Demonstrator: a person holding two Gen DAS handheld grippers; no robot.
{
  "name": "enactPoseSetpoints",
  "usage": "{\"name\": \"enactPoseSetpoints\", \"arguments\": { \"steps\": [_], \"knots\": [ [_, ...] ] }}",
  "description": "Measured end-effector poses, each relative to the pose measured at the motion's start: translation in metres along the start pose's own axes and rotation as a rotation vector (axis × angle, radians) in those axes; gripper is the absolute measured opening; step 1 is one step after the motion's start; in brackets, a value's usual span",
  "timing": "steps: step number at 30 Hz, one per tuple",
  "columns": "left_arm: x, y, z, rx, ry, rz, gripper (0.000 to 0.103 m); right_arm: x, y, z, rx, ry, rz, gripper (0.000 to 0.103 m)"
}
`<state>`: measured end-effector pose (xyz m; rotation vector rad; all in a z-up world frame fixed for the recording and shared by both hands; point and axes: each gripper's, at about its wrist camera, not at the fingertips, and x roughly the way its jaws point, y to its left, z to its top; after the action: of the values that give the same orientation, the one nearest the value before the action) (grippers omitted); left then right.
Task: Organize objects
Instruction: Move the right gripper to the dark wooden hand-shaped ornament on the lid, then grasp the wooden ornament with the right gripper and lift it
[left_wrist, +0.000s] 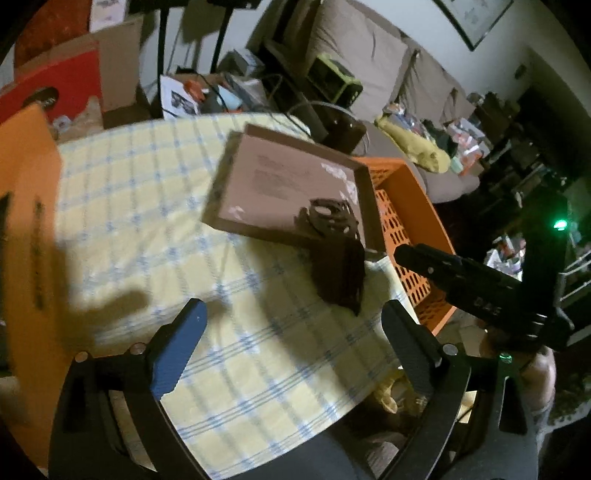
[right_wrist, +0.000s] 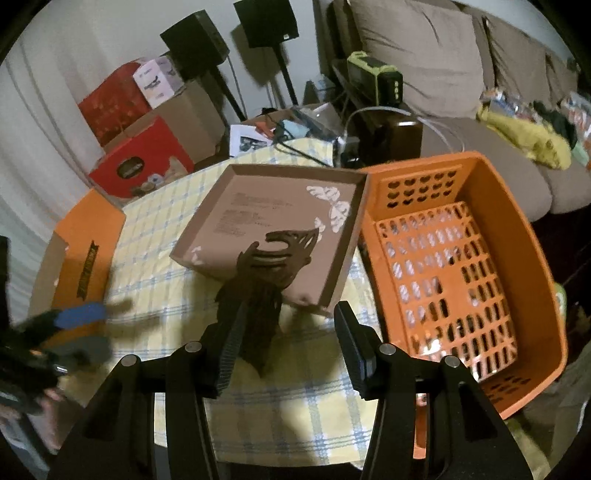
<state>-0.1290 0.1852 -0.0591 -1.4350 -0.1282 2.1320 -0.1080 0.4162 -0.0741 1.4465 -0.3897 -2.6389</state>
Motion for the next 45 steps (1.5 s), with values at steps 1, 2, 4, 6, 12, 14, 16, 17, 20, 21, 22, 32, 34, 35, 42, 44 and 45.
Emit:
{"name": "enactPoseSetpoints", "arguments": {
  "steps": [1,2,4,6,12,14,16,17,20,21,22,32,34,35,42,44,45],
  "knots": [
    [0.01,-0.001,-0.001,-0.003,0.005,-0.004,0.095,0.001,-0.001,-0.003,0.003,0.002,0.009,0.048],
    [0.015,-0.001,-0.001,-0.008,0.006,-0.009,0.095,0.002,-0.003,-0.005,0.008,0.002,0.022,0.047],
    [0.027,0.0,0.0,-0.031,0.011,-0.033,0.095,0.004,-0.003,-0.007,0.018,0.001,0.048,0.042],
    [0.036,0.004,0.002,-0.065,0.016,-0.057,0.095,0.006,-0.004,-0.01,0.022,0.004,0.059,0.038],
    [0.061,0.014,0.011,-0.132,0.028,-0.091,0.092,0.021,-0.002,-0.012,0.019,0.018,0.087,0.033],
    [0.067,0.014,0.013,-0.134,0.033,-0.092,0.088,0.026,-0.003,-0.013,0.019,0.022,0.089,0.031],
    [0.072,0.013,0.014,-0.128,0.034,-0.084,0.086,0.031,-0.004,-0.013,0.026,0.026,0.1,0.029],
    [0.073,0.012,0.014,-0.12,0.025,-0.083,0.085,0.032,-0.005,-0.013,0.03,0.026,0.108,0.029],
    [0.075,0.01,0.016,-0.112,0.024,-0.09,0.08,0.036,-0.005,-0.013,0.032,0.026,0.124,0.028],
    [0.076,0.009,0.016,-0.107,0.022,-0.09,0.078,0.037,-0.005,-0.013,0.033,0.027,0.131,0.028],
    [0.076,0.008,0.016,-0.101,0.021,-0.093,0.076,0.038,-0.006,-0.013,0.033,0.028,0.137,0.028],
    [0.083,0.007,0.018,-0.14,0.061,-0.171,0.044,0.047,-0.001,-0.014,0.022,0.039,0.191,0.016],
    [0.086,0.005,0.017,-0.137,0.074,-0.177,0.038,0.048,0.001,-0.014,0.019,0.041,0.196,0.014],
    [0.086,0.003,0.017,-0.131,0.076,-0.173,0.036,0.048,0.003,-0.014,0.013,0.04,0.189,0.013],
    [0.079,0.006,0.015,-0.13,0.063,-0.154,0.029,0.04,0.013,-0.013,-0.016,0.019,0.193,0.012],
    [0.072,0.006,0.015,-0.129,0.051,-0.154,0.029,0.035,0.018,-0.011,-0.03,0.007,0.194,0.012],
    [0.069,0.005,0.016,-0.126,0.046,-0.151,0.029,0.032,0.021,-0.009,-0.036,-0.001,0.193,0.012]
  ]
}}
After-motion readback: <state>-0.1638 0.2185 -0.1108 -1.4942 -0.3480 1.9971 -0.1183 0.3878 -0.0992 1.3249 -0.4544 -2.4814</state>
